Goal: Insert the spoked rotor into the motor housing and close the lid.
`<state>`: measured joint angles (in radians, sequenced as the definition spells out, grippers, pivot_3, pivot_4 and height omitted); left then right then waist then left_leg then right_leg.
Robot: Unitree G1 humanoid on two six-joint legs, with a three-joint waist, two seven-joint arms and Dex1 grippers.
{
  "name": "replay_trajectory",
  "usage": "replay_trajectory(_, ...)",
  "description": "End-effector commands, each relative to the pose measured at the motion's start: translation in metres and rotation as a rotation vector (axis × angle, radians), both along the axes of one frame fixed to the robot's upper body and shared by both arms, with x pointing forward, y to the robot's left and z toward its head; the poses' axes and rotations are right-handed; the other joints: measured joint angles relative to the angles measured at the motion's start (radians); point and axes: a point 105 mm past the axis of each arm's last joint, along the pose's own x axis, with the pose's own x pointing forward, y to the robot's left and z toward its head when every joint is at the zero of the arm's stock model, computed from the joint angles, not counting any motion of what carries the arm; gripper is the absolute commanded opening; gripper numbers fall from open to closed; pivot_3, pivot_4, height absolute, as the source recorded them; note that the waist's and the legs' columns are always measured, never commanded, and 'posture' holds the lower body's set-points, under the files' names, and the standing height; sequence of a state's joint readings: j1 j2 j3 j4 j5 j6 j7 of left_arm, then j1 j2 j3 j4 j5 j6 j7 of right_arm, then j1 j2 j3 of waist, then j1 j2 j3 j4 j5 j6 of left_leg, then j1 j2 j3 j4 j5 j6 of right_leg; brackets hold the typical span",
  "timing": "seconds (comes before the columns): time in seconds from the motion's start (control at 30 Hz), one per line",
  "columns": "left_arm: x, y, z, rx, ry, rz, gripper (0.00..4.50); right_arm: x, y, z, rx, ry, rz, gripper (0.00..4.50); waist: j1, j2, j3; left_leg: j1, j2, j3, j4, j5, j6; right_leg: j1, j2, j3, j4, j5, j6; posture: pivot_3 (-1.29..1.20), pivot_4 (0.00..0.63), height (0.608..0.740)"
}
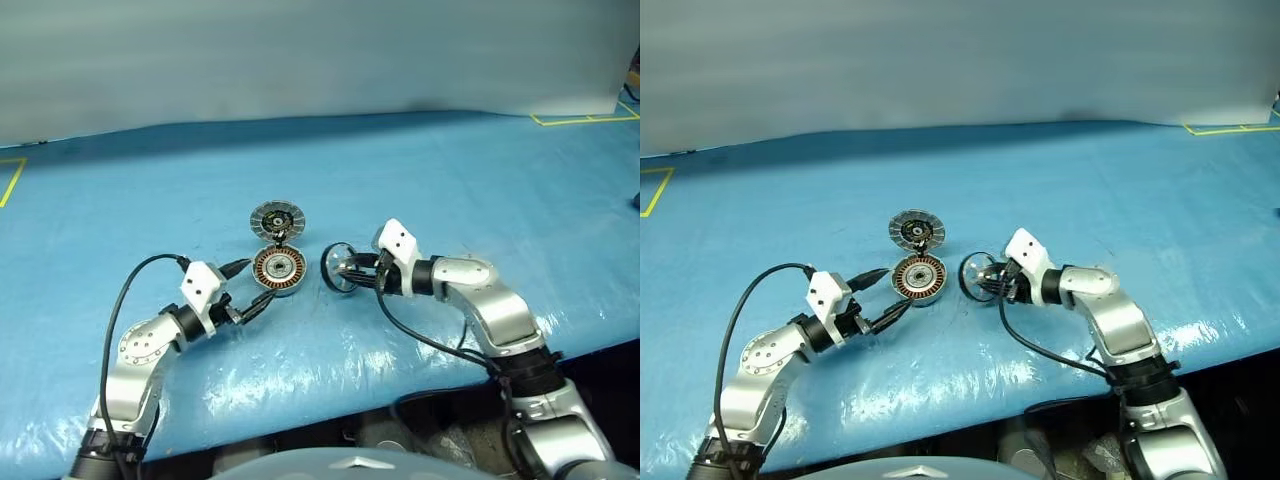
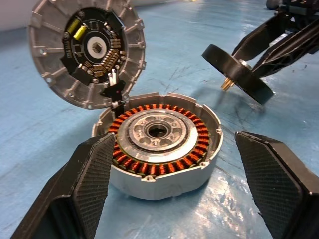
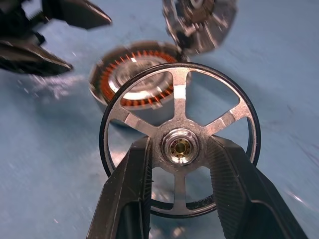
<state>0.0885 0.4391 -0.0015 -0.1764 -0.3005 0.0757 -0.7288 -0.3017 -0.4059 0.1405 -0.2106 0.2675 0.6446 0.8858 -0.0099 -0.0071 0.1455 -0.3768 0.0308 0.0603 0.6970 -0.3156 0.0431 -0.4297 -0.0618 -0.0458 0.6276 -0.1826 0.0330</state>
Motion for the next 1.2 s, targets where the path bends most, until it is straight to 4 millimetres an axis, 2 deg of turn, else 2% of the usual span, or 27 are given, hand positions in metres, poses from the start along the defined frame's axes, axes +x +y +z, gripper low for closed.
replay_trajectory(0.03, 0.002, 0.004, 0.024, -0.033, -0.075, 0.002, 4.13, -0.014, 0.019, 0.032, 0.185, -0.047, 0.035, 1.35, 0.0, 0.0, 0.0, 0.0, 0.0, 0.0, 0.0, 0.0, 0.0, 0.0, 0.0, 0.0, 0.0, 0.0, 0.0, 0.0, 0.15, 0.74)
replay_trajectory(0.13, 0.004, 0.007, 0.025, -0.022, -0.076, 0.004, 4.13, -0.018, 0.027, 0.035, 0.235, -0.045, 0.042, 1.35, 0.002, 0.0, 0.0, 0.0, 0.003, 0.0, 0.0, 0.0, 0.001, 0.0, -0.001, 0.0, -0.001, 0.0, 0.0, 0.0, 0.15, 0.74)
replay_trajectory(0.27, 0.005, 0.005, 0.025, -0.005, -0.076, -0.01, 4.13, -0.012, 0.039, 0.033, 0.27, -0.024, 0.033, 1.35, 0.0, 0.0, 0.0, 0.0, -0.002, 0.0, 0.0, 0.0, 0.001, 0.0, -0.001, 0.0, -0.001, 0.0, 0.0, 0.0, 0.15, 0.74)
replay_trajectory(0.83, -0.001, -0.001, 0.024, 0.005, -0.069, -0.02, 4.13, 0.021, 0.059, 0.011, 0.129, -0.058, 0.002, 1.35, -0.001, 0.0, 0.0, 0.0, -0.002, 0.001, 0.0, 0.0, 0.0, 0.0, 0.0, 0.0, -0.001, 0.0, 0.0, 0.0, 0.15, 0.74)
replay_trajectory(1.2, -0.007, 0.0, 0.016, 0.023, -0.038, -0.022, 4.13, 0.013, 0.061, 0.002, 0.071, -0.04, 0.075, 1.35, -0.001, 0.0, 0.0, 0.0, -0.002, 0.0, 0.0, 0.0, 0.0, 0.0, 0.0, 0.0, -0.001, 0.0, -0.001, 0.0, 0.15, 0.74)
